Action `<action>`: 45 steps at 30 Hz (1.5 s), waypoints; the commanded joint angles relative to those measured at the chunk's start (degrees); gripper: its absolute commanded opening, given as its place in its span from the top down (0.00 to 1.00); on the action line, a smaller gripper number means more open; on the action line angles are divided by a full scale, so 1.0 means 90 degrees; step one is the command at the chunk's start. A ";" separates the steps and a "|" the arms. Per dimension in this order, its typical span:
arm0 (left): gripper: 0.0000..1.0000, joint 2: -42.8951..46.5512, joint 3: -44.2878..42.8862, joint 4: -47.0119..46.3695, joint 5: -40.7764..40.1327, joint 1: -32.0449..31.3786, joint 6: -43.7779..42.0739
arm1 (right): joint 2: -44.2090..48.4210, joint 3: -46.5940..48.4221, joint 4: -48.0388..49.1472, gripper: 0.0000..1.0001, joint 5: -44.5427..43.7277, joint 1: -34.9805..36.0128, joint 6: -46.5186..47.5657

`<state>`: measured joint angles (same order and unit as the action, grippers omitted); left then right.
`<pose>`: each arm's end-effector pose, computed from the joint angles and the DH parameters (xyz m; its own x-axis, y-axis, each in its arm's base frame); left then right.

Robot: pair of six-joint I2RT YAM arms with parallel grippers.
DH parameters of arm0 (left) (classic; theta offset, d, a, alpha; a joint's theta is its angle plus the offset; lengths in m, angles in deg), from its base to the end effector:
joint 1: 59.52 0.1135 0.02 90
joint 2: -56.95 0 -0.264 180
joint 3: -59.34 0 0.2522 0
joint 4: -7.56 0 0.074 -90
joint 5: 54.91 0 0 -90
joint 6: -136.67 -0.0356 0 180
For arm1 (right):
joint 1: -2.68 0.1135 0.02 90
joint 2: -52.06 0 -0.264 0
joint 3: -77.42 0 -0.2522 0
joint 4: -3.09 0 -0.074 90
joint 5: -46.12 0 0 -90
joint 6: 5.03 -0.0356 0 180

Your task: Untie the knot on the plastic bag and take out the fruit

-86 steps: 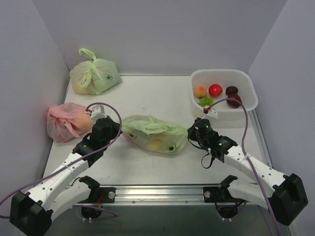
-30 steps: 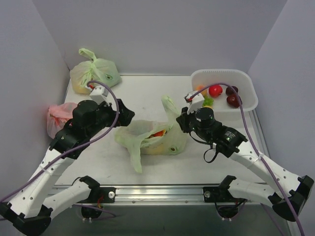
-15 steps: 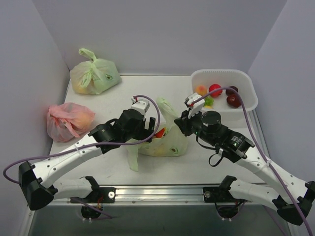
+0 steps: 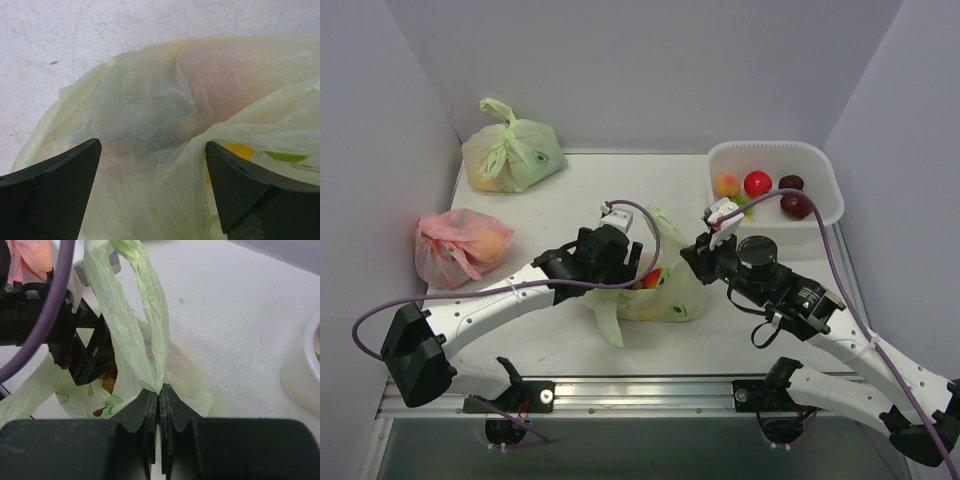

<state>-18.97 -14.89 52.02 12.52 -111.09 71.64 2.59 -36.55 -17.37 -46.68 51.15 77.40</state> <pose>0.1859 -0.2123 0.2851 -0.6419 0.1819 -0.7449 0.3167 0.9476 -0.0415 0.1336 0.1482 0.3786 -0.1389 0.0416 -0.9894 -0.7032 0.6993 0.1281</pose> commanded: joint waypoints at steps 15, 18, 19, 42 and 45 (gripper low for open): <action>1.00 0.1089 0.0039 -0.0959 0.1408 0.2876 -0.0859 | -0.0058 -0.0691 0.0911 0.93 -0.2167 -0.0589 -0.0466; 1.00 0.1510 0.0233 -0.1320 0.2367 0.3142 -0.1231 | -0.0459 -0.0486 0.0474 0.88 -0.2705 -0.1028 -0.1061; 1.00 0.1599 0.0331 -0.1524 0.2496 0.3181 -0.1270 | -0.0576 -0.0379 0.0365 0.84 -0.2628 -0.1136 -0.1198; 1.00 0.2879 0.1816 -0.2385 0.3416 0.3386 -0.0841 | -0.3388 0.3128 -0.0419 0.44 -0.2198 0.1256 -0.0252; 1.00 0.2898 0.1816 -0.2366 0.3348 0.3386 -0.0851 | -0.3799 0.2719 0.0040 0.45 -0.2130 0.1187 -0.0563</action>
<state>6.34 1.09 33.86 42.40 -81.04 64.08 -30.59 -10.08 -20.89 -65.85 62.45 74.42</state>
